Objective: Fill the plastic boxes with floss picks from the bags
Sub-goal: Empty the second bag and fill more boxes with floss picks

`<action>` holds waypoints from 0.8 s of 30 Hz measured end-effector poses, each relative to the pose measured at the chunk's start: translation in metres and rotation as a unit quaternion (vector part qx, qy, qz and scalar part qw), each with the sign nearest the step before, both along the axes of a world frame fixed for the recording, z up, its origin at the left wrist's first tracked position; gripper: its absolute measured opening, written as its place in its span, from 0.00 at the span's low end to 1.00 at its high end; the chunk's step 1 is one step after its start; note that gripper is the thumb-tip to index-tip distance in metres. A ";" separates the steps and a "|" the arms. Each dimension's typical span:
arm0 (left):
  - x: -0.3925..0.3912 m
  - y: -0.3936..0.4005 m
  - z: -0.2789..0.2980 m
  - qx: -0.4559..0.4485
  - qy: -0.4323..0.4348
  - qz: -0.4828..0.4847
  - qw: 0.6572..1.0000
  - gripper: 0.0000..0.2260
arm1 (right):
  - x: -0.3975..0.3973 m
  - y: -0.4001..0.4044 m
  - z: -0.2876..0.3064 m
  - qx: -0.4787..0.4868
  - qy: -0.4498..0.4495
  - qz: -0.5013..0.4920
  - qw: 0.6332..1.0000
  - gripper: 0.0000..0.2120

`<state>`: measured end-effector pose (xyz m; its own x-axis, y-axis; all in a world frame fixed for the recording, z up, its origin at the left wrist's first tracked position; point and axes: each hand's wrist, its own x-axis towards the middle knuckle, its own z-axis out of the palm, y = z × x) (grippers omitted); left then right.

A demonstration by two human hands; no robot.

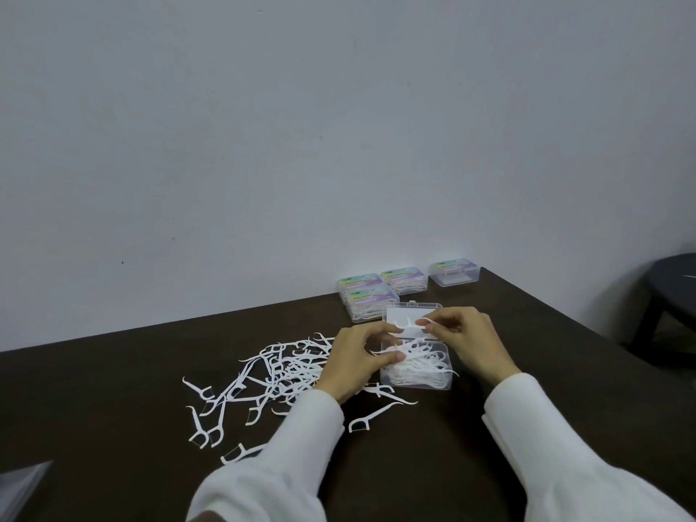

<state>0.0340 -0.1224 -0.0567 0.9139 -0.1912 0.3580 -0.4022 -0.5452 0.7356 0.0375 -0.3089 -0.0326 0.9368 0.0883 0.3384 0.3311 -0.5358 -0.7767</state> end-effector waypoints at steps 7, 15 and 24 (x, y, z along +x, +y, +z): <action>0.001 -0.006 -0.001 0.077 -0.040 0.045 0.995 0.26 | 0.006 0.000 -0.009 0.005 -0.018 0.009 1.000 0.07; -0.006 -0.011 0.002 -0.058 0.011 -0.002 0.998 0.24 | 0.006 -0.008 -0.008 0.007 0.016 -0.003 1.000 0.13; -0.008 0.003 0.006 -0.079 0.015 0.009 0.997 0.10 | -0.001 -0.004 -0.009 -0.101 -0.023 0.063 0.993 0.14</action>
<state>0.0255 -0.1192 -0.0506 0.9277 -0.1186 0.3541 -0.3695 -0.4288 0.8244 0.0365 -0.3131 -0.0414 0.8975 0.2753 0.3447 0.4392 -0.6309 -0.6396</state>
